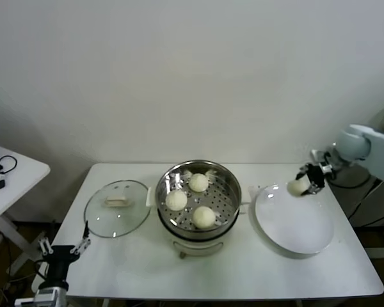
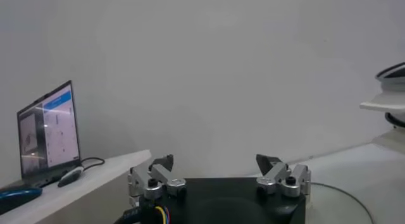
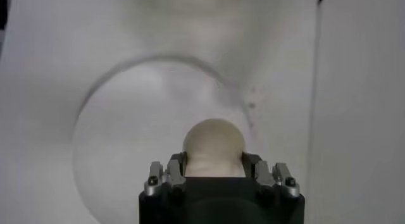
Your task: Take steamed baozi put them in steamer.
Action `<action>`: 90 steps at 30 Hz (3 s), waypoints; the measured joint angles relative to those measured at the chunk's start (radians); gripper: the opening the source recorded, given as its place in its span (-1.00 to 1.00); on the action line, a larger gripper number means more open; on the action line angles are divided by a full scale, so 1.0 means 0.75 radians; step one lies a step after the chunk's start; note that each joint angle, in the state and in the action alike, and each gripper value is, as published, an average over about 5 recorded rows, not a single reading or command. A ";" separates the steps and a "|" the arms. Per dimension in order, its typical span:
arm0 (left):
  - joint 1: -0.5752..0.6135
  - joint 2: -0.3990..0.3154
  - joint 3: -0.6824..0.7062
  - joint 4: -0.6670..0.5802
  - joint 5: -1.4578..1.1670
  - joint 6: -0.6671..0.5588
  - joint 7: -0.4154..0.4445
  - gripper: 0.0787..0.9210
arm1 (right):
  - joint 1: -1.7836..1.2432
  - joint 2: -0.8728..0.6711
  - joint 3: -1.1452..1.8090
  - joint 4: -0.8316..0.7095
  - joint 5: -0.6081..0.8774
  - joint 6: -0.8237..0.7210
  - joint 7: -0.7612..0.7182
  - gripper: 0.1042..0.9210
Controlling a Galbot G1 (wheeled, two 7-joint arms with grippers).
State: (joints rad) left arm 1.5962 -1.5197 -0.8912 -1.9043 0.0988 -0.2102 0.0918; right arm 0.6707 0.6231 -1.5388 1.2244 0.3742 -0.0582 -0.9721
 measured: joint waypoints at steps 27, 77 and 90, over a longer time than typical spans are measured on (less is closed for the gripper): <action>-0.006 0.005 0.004 0.025 0.000 0.001 0.004 0.77 | 0.145 0.246 0.073 0.428 0.229 -0.236 0.125 0.22; 0.005 0.005 0.021 -0.030 0.004 0.010 0.006 0.77 | -0.339 0.024 0.616 0.409 0.424 -0.285 0.747 0.76; 0.011 -0.001 0.026 -0.045 -0.014 0.013 0.005 0.77 | -1.220 -0.065 1.468 0.521 0.405 -0.085 1.124 0.76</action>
State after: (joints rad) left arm 1.6043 -1.5203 -0.8713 -1.9382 0.0887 -0.2001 0.0955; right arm -0.2440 0.5740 -0.4375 1.6150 0.6779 -0.1219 -0.1294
